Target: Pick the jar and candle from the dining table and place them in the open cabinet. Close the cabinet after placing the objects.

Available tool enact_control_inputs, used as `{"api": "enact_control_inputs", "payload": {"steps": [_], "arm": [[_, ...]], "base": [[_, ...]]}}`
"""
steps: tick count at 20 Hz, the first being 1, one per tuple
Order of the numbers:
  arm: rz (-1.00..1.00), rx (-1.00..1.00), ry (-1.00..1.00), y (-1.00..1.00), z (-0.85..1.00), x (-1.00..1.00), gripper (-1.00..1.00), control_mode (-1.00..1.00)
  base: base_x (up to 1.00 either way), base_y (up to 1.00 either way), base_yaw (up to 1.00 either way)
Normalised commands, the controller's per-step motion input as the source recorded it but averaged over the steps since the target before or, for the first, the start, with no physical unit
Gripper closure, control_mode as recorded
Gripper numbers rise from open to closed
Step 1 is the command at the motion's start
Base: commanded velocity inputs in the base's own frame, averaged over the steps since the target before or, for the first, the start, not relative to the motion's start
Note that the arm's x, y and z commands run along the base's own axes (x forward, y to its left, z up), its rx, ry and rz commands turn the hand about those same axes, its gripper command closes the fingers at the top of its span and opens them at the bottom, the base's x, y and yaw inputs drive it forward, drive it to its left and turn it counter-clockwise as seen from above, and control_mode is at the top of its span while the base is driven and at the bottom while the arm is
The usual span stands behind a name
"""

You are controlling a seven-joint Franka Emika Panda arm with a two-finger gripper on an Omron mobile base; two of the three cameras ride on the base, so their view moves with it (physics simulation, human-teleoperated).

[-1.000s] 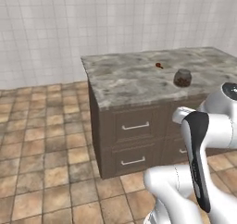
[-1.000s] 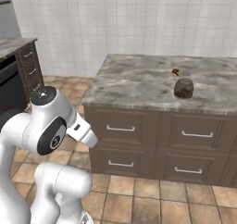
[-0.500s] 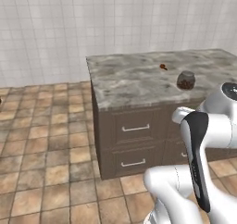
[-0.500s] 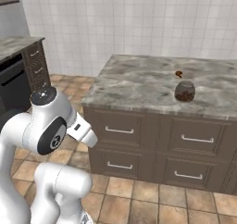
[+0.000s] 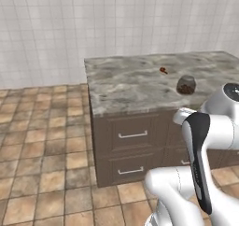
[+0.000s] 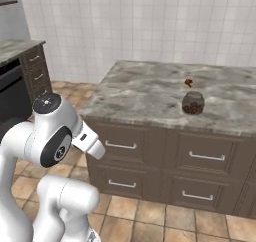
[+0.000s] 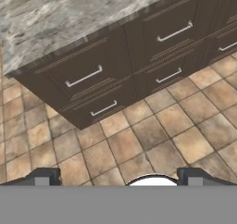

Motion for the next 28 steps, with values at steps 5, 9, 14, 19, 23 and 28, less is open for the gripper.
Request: {"api": "enact_control_inputs", "payload": {"steps": [5,9,14,19,23,28], "arm": [[0.00,0.00,0.00,0.00,0.00,0.00,-1.00,1.00],[0.00,0.00,0.00,0.00,0.00,0.00,-1.00,1.00],[0.00,0.00,0.00,0.00,0.00,0.00,-1.00,1.00],[0.00,0.00,0.00,0.00,0.00,0.00,-1.00,1.00],[0.00,0.00,0.00,0.00,0.00,0.00,-1.00,1.00],[0.00,0.00,0.00,0.00,0.00,0.00,-1.00,1.00]], "base": [[0.57,-0.31,0.01],[0.54,-0.34,0.01],[0.38,-0.45,0.01],[0.26,-0.53,0.00],[0.20,-0.55,0.00],[0.21,-0.54,0.00]]}}
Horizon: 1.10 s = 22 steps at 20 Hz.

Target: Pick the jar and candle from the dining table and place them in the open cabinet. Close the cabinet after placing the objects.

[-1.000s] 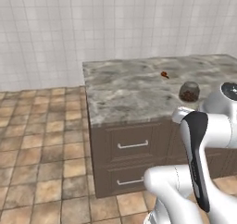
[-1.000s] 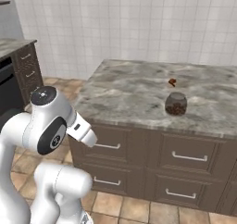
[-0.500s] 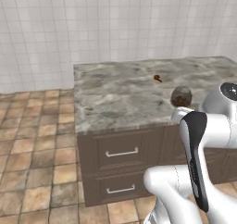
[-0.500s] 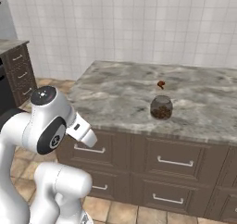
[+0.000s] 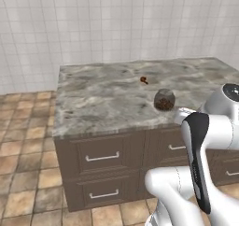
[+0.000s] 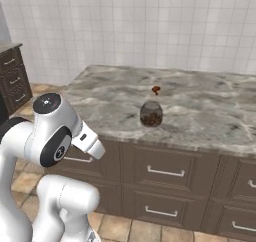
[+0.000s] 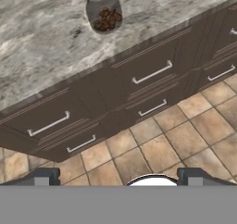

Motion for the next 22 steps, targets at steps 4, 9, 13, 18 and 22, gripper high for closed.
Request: {"api": "enact_control_inputs", "payload": {"steps": [4,9,13,18,22], "arm": [[0.00,0.00,0.00,0.00,0.00,0.00,-1.00,1.00],[0.00,0.00,0.00,0.00,0.00,0.00,-1.00,1.00],[0.00,0.00,0.00,0.00,0.00,0.00,-1.00,1.00],[0.00,0.00,0.00,0.00,0.00,0.00,-1.00,1.00],[0.00,0.00,0.00,0.00,0.00,0.00,-1.00,1.00]], "base": [[0.23,-0.54,0.00],[0.24,-0.53,0.00],[0.25,-0.52,0.00],[0.28,-0.49,0.00],[0.44,-0.36,0.02]]}}
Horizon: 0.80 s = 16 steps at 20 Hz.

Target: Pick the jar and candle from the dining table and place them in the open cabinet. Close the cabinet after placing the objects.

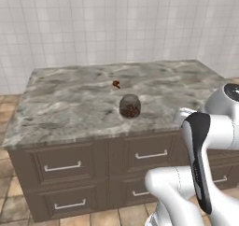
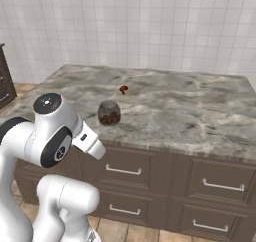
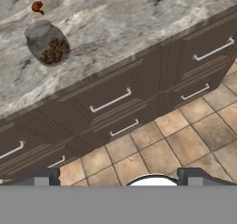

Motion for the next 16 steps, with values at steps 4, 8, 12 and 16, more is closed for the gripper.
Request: {"api": "enact_control_inputs", "payload": {"steps": [4,8,12,16], "arm": [[0.00,0.00,0.00,0.00,0.00,0.00,-1.00,1.00],[0.00,0.00,0.00,0.00,0.00,0.00,-1.00,1.00],[0.00,0.00,0.00,0.00,0.00,0.00,-1.00,1.00],[0.00,0.00,0.00,0.00,0.00,0.00,-1.00,1.00]], "base": [[0.49,-0.32,0.05],[0.49,-0.32,0.05],[0.51,-0.30,0.05],[0.50,-0.29,0.05]]}}
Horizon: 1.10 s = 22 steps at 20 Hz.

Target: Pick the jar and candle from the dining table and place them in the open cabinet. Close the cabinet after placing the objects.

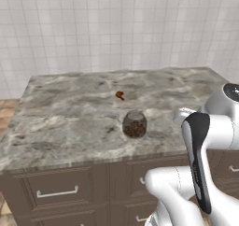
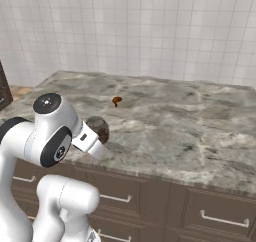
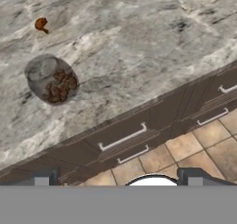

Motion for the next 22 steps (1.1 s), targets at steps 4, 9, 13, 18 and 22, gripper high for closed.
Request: {"api": "enact_control_inputs", "payload": {"steps": [4,9,13,18,22], "arm": [[0.00,0.00,0.00,0.00,0.00,0.00,-1.00,1.00],[0.00,0.00,0.00,0.00,0.00,0.00,-1.00,1.00],[0.00,0.00,0.00,0.00,0.00,0.00,-1.00,1.00],[0.00,0.00,0.00,0.00,0.00,0.00,-1.00,1.00],[0.00,0.00,0.00,0.00,0.00,0.00,-1.00,1.00]], "base": [[0.48,-0.30,0.05],[0.43,-0.31,0.06],[0.08,-0.24,0.12],[0.00,0.00,0.00],[0.00,0.00,0.00]]}}
